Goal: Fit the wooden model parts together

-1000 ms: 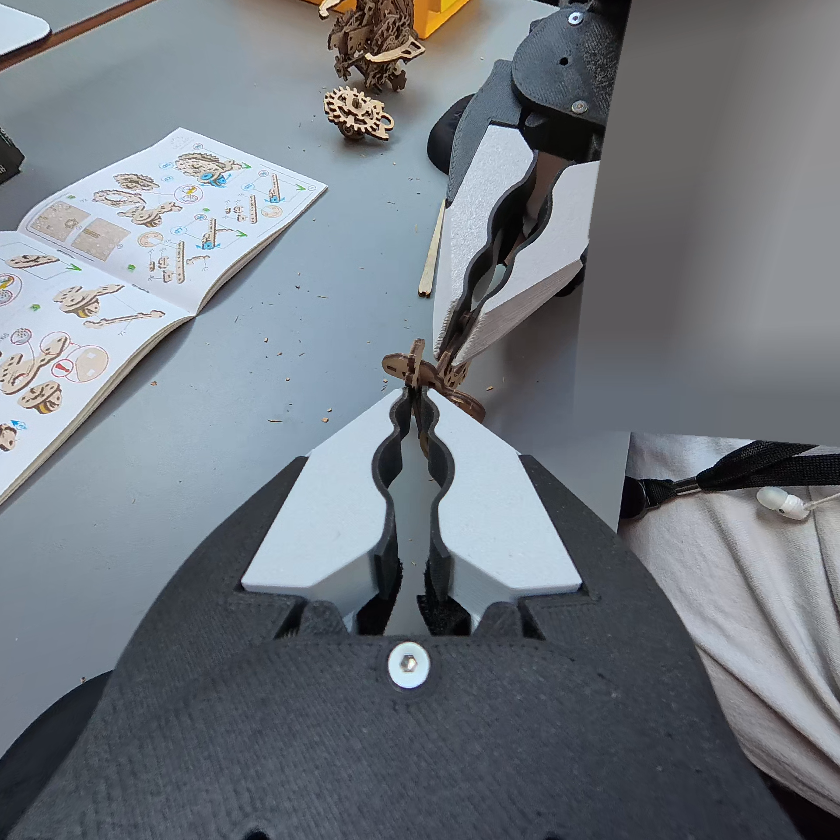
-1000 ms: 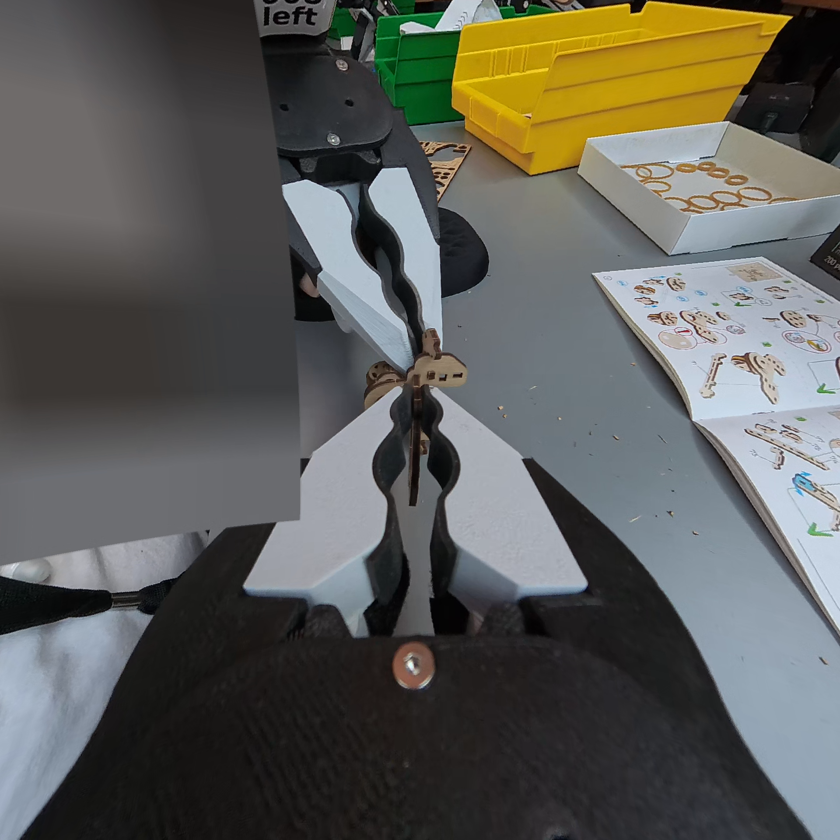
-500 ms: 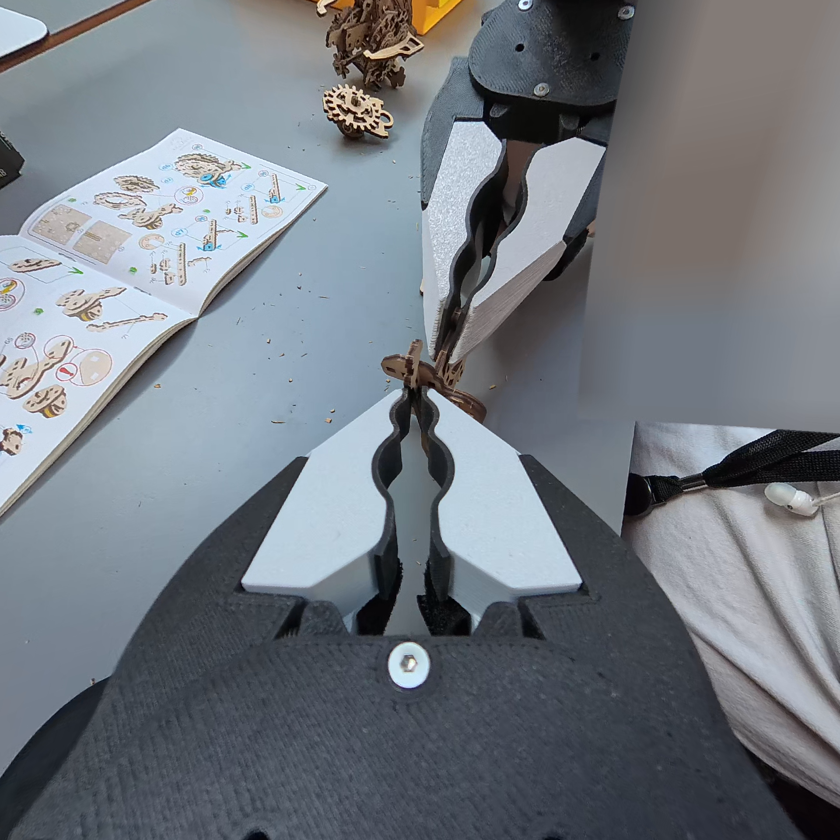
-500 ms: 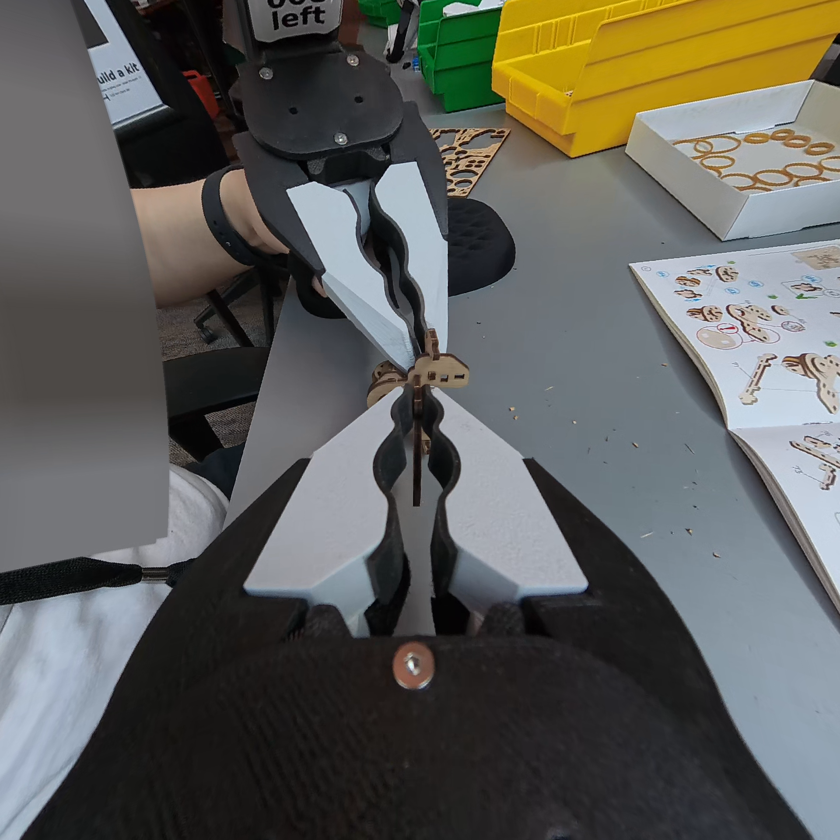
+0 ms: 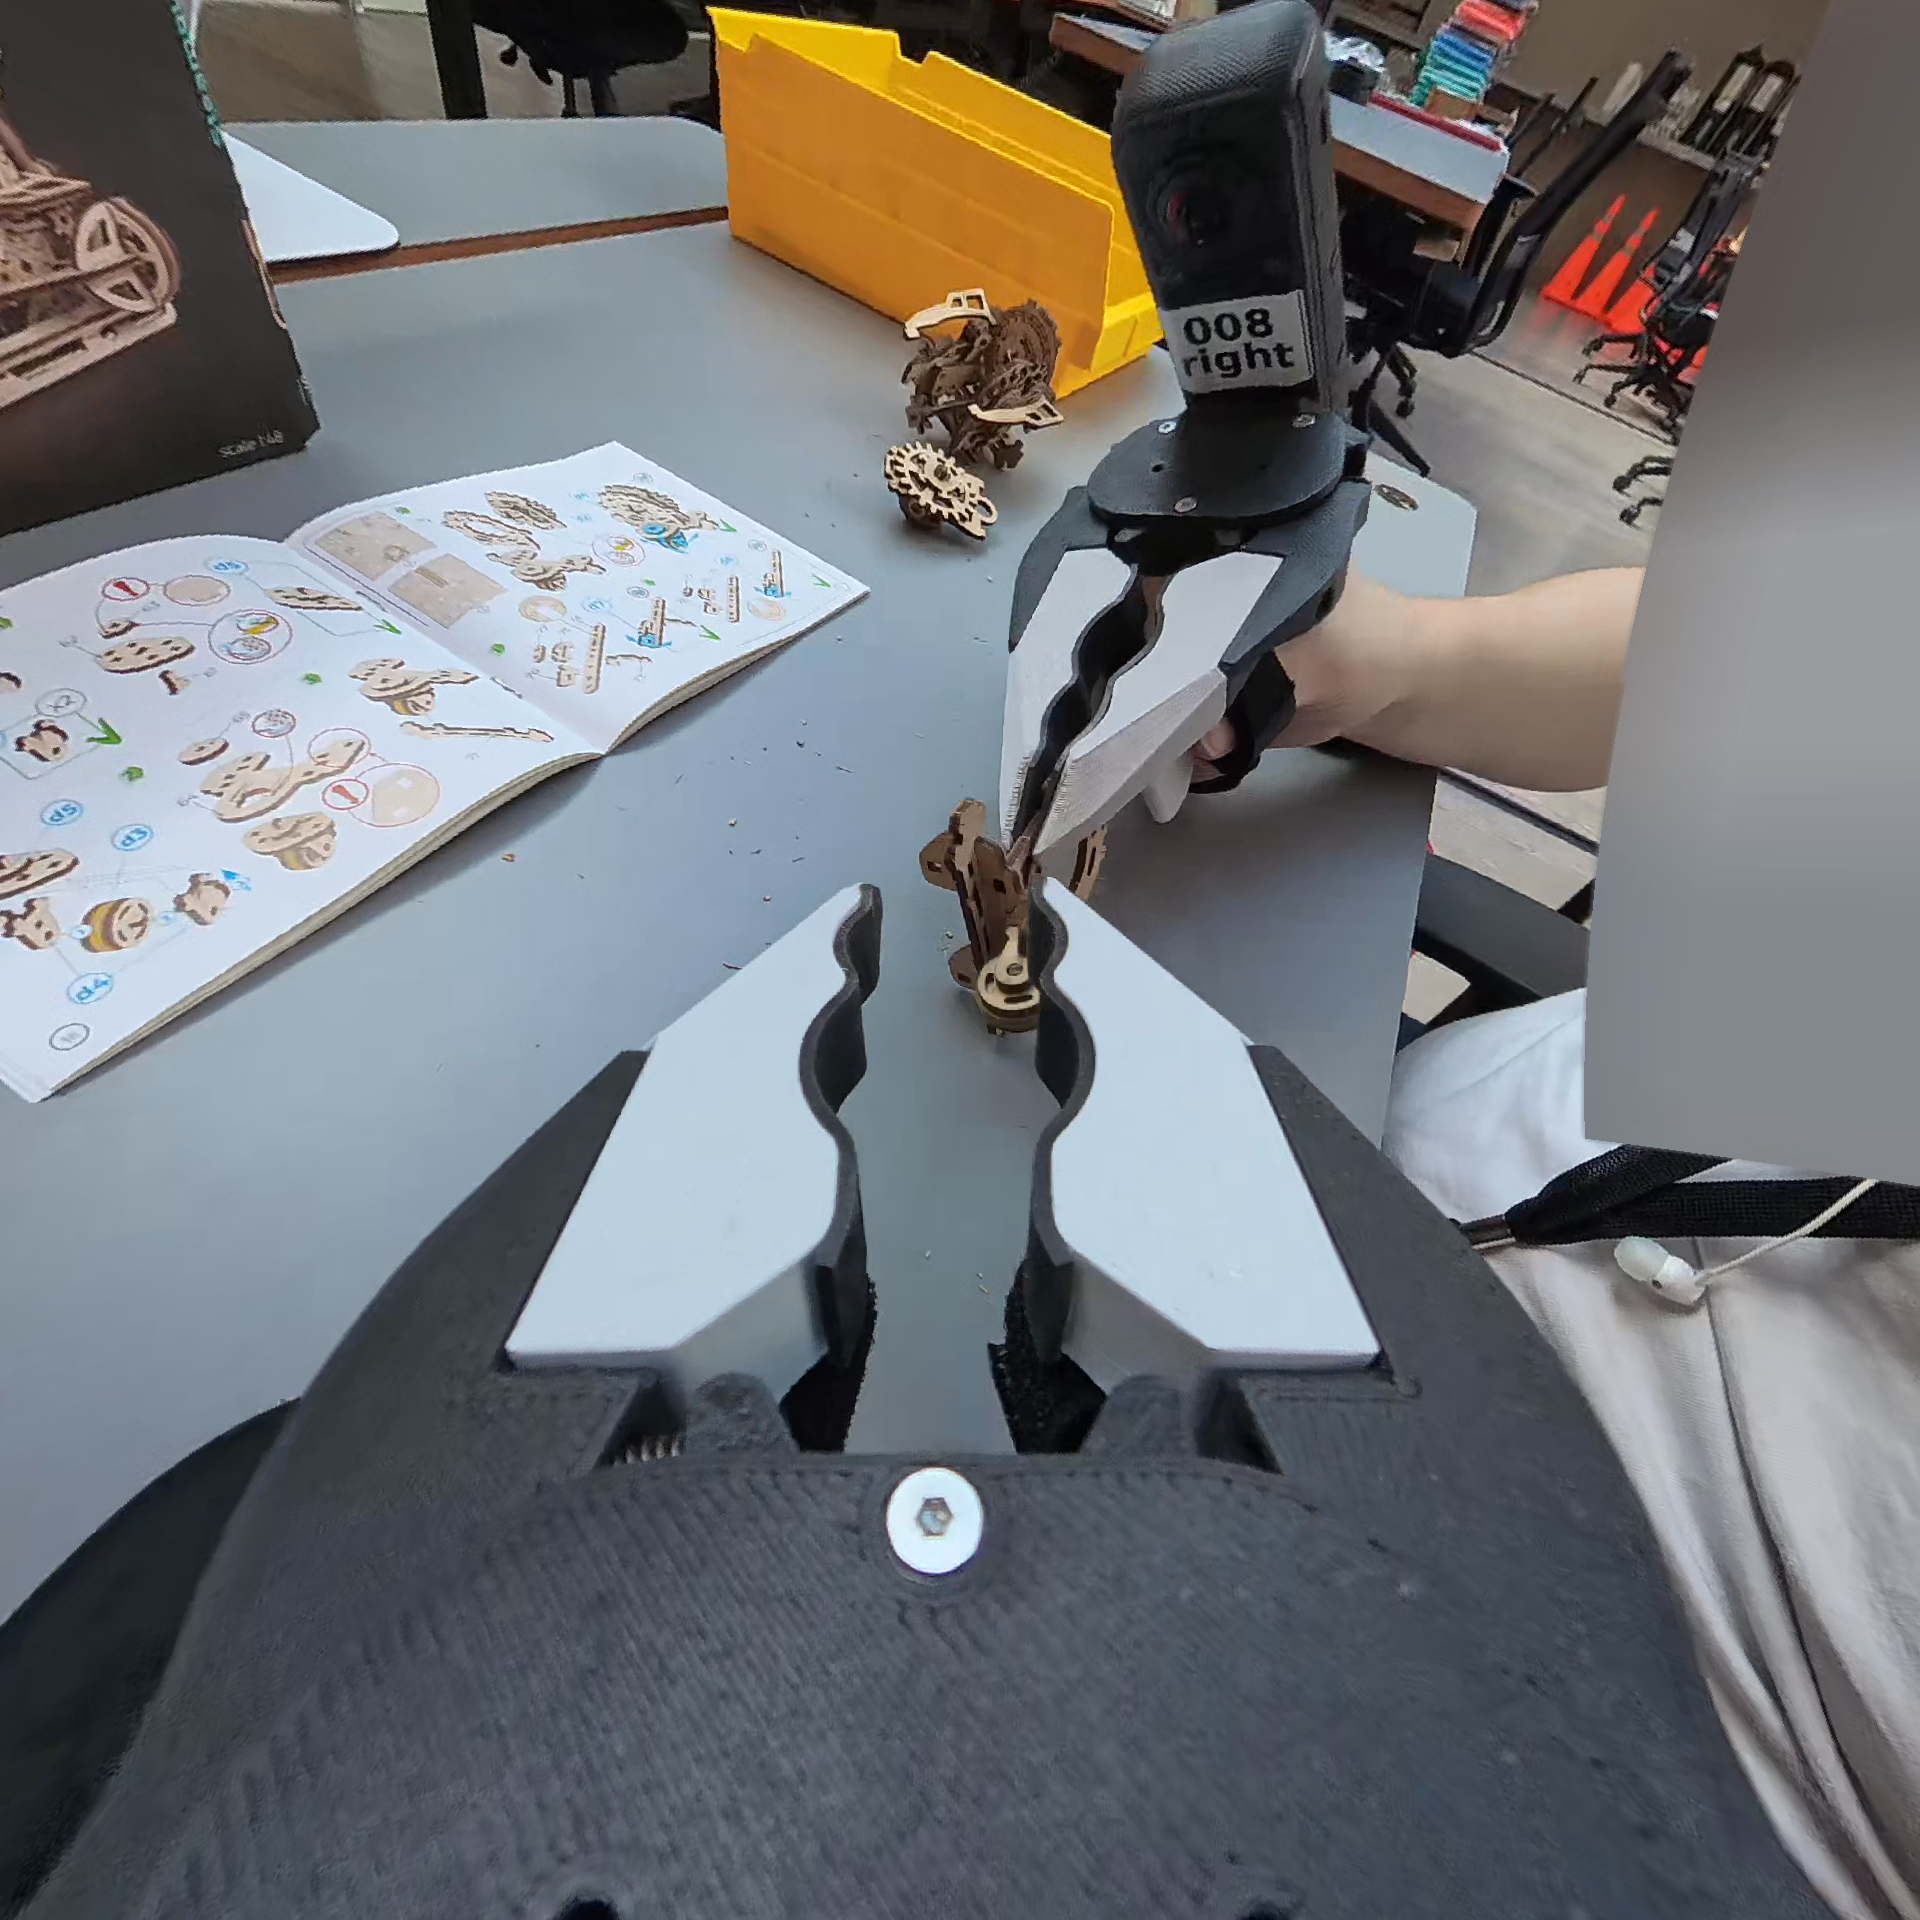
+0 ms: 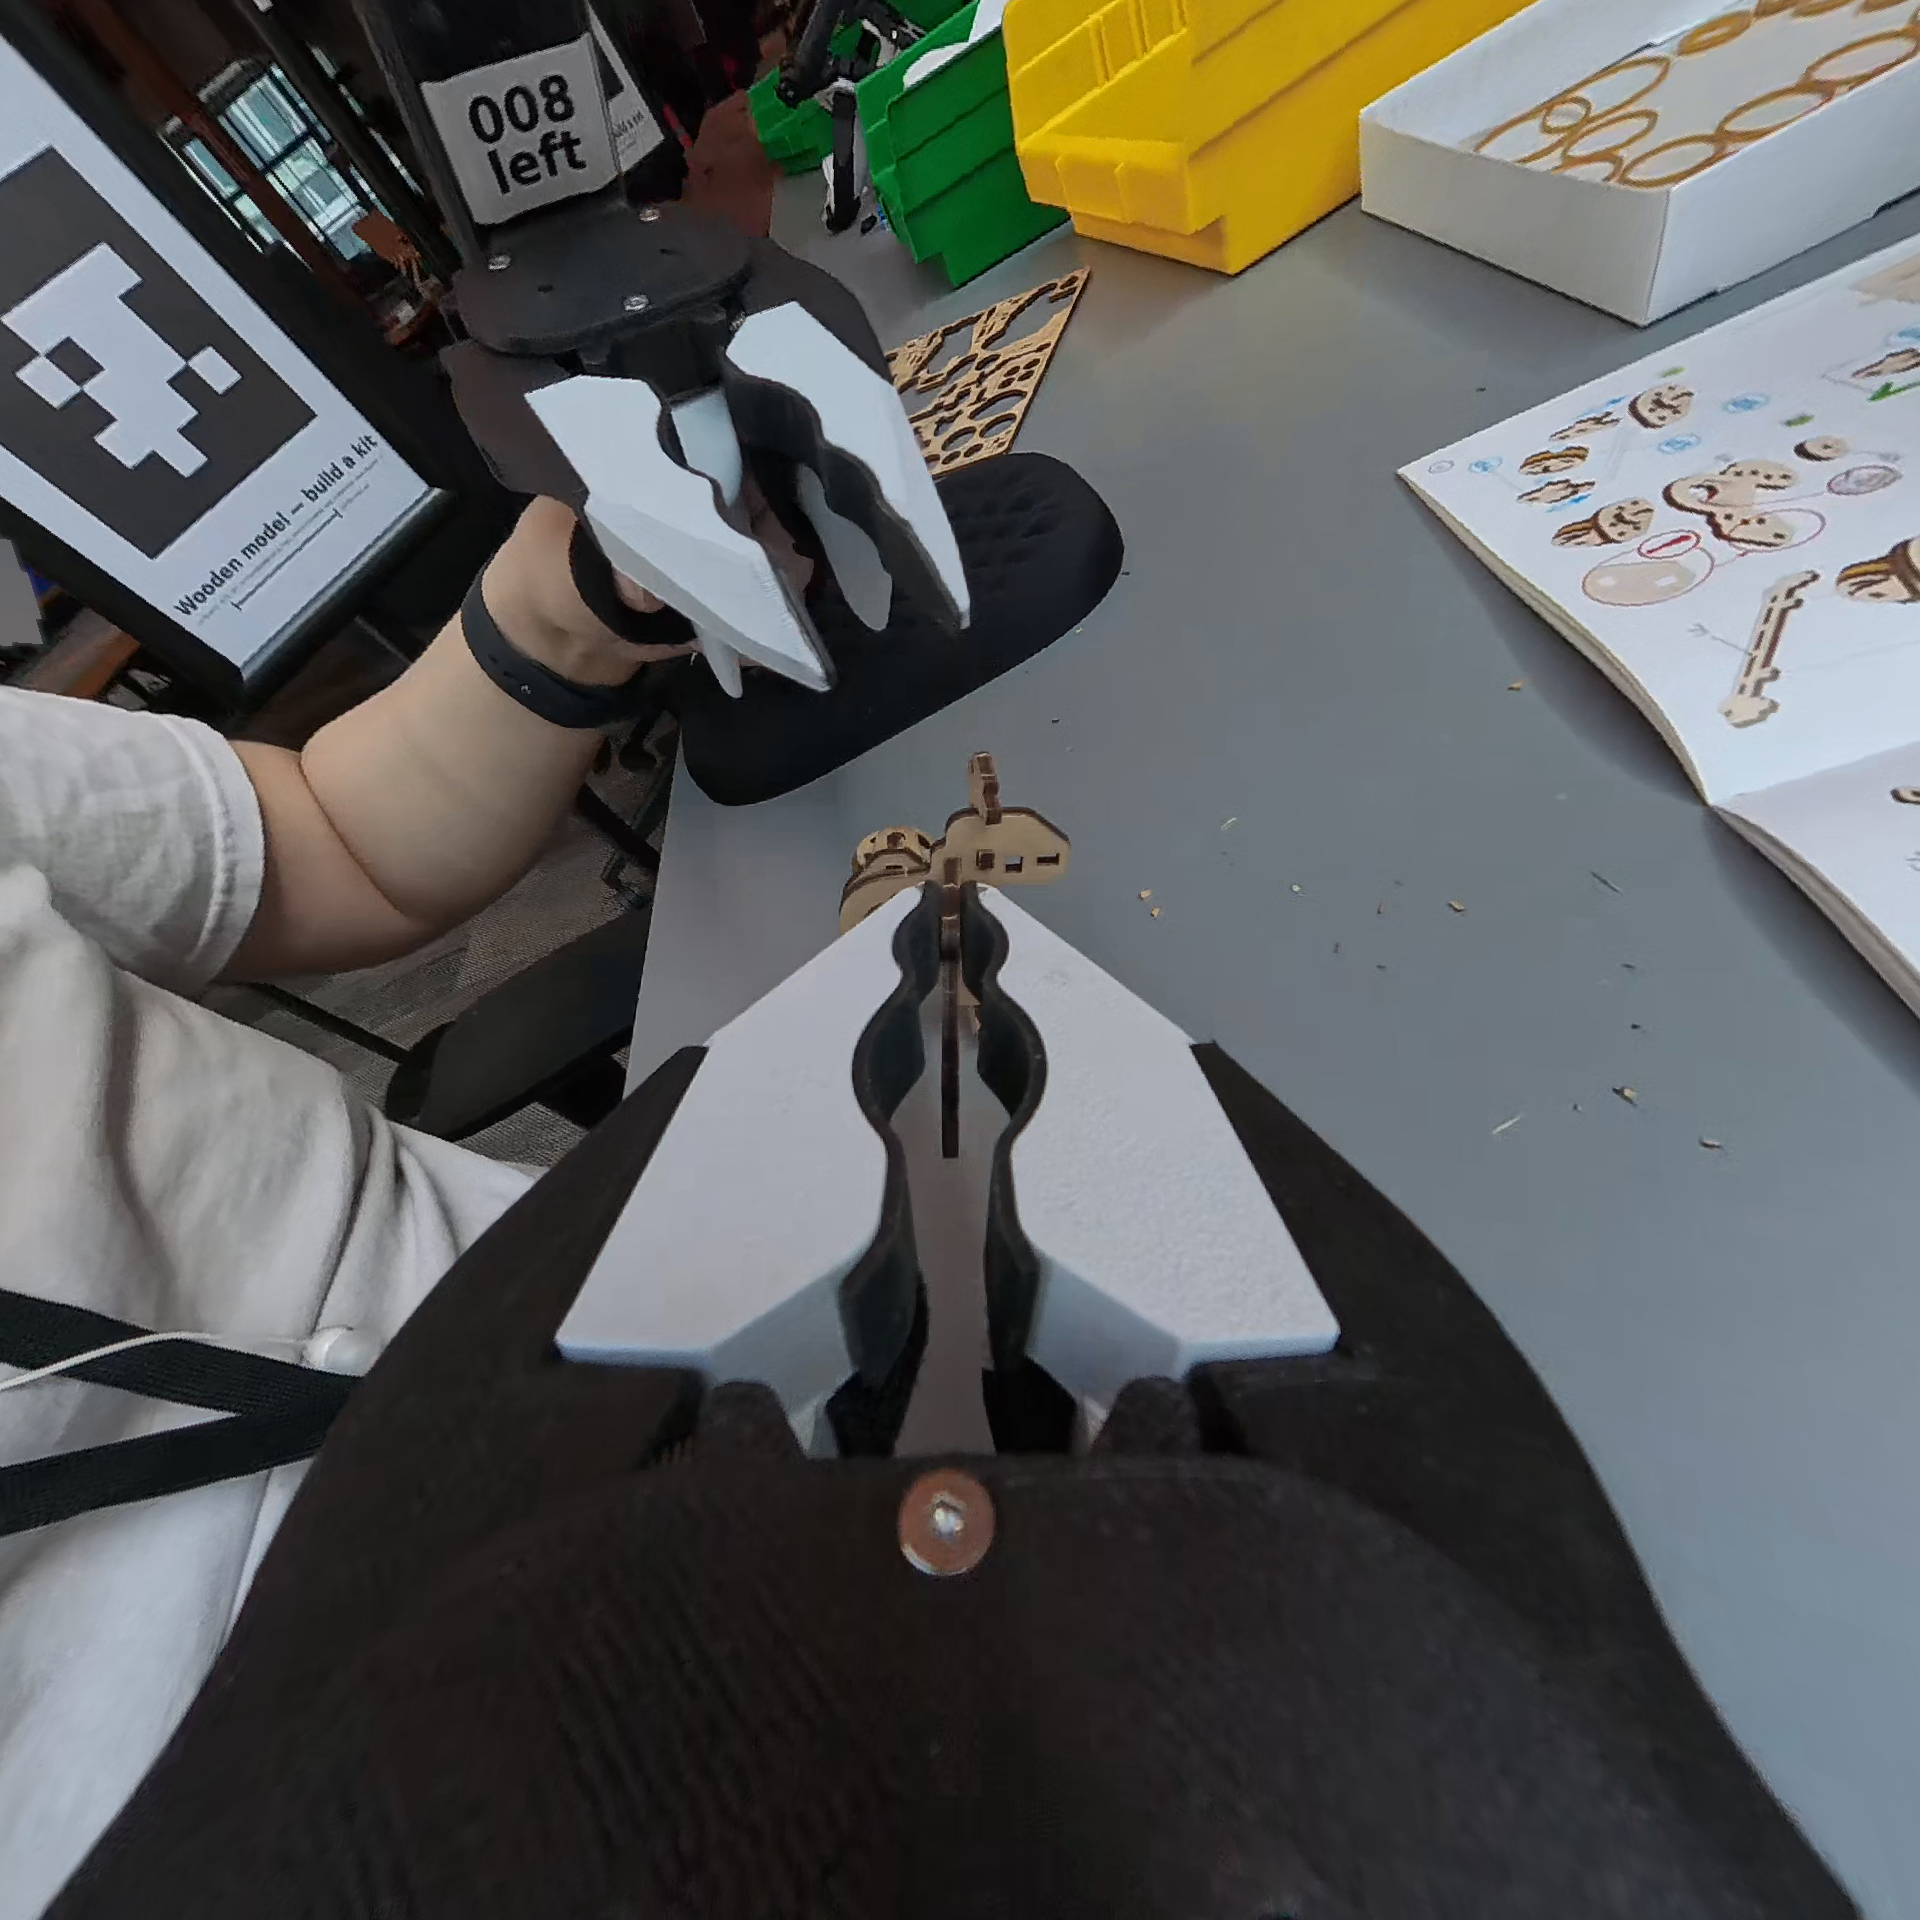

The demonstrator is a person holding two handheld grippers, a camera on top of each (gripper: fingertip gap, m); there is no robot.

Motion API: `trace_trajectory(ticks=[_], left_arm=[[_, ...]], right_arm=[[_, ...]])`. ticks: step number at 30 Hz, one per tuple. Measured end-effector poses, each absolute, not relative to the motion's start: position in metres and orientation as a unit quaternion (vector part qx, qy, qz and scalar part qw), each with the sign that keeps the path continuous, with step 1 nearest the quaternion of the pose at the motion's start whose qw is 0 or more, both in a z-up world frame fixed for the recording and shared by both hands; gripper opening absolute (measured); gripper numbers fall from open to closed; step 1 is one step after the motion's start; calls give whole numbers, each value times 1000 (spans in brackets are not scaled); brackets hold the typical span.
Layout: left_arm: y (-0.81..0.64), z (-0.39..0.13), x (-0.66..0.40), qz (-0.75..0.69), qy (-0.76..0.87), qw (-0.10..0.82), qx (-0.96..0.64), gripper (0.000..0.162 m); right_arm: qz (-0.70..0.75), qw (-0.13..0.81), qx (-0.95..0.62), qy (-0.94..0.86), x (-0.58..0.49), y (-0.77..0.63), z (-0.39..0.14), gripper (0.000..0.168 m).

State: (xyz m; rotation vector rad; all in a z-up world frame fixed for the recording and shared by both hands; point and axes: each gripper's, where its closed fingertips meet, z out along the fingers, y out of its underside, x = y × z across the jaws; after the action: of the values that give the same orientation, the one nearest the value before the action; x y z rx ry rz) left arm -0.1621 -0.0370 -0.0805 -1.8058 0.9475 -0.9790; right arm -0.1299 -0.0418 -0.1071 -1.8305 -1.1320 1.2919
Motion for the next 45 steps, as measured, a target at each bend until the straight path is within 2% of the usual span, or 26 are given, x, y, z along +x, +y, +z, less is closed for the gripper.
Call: trace_trajectory(ticks=[6, 10, 16, 21, 25, 27, 29, 35, 39, 45], left_arm=[[-54, -100, -159, -389, 379, 392, -742, 28], [-52, -110, -158, -345, 400, 381, -759, 22], [-55, -154, -156, -266, 423, 286, -817, 22], [-53, -139, -142, -310, 370, 316, -817, 20], [-53, -135, -131, -318, 311, 344, -827, 31], [-49, -138, -130, -278, 288, 377, -835, 44], [-48, -142, -127, -235, 278, 401, -841, 50], [-42, -134, -120, -153, 279, 474, -821, 40], [-49, -139, -113, -189, 268, 444, -834, 46], [-47, -138, -113, -209, 236, 442, -840, 46]], right_arm=[[551, 237, -718, -352, -130, -32, -112, 2], [560, 219, -725, -337, -129, -24, -115, 3], [558, 203, -734, -329, -127, -16, -120, 4], [559, 201, -740, -315, -125, -12, -122, 5], [549, 210, -750, -305, -124, -8, -124, 5], [548, 214, -751, -300, -124, -8, -124, 5], [540, 223, -754, -300, -123, -7, -125, 5], [521, 253, -758, -300, -121, -7, -124, 6], [511, 272, -759, -299, -120, -5, -123, 6], [490, 312, -758, -296, -118, -4, -121, 6]])
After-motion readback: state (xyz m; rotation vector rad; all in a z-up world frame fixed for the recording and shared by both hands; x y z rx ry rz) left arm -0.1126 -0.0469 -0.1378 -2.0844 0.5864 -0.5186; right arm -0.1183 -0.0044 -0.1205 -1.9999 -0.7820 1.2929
